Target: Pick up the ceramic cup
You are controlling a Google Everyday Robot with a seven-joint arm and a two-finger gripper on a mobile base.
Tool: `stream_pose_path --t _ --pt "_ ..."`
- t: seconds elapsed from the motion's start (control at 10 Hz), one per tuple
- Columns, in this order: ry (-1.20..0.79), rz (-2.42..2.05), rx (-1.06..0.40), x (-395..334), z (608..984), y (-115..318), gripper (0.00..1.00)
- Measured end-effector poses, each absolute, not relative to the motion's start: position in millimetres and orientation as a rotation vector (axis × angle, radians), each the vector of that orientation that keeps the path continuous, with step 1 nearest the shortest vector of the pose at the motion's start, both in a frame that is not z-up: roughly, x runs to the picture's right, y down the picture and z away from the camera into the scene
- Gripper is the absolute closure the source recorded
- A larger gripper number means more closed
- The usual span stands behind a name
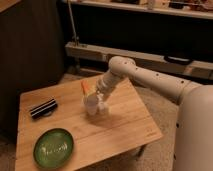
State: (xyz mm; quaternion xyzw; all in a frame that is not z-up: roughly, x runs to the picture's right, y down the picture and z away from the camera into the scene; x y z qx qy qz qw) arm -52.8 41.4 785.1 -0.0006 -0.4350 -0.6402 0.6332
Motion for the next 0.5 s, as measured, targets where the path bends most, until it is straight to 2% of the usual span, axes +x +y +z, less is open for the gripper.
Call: stream_pose_path --t 0.5 --pt "-0.943 -1.466 -0.069 -51.7 811.3 57.4 0.31"
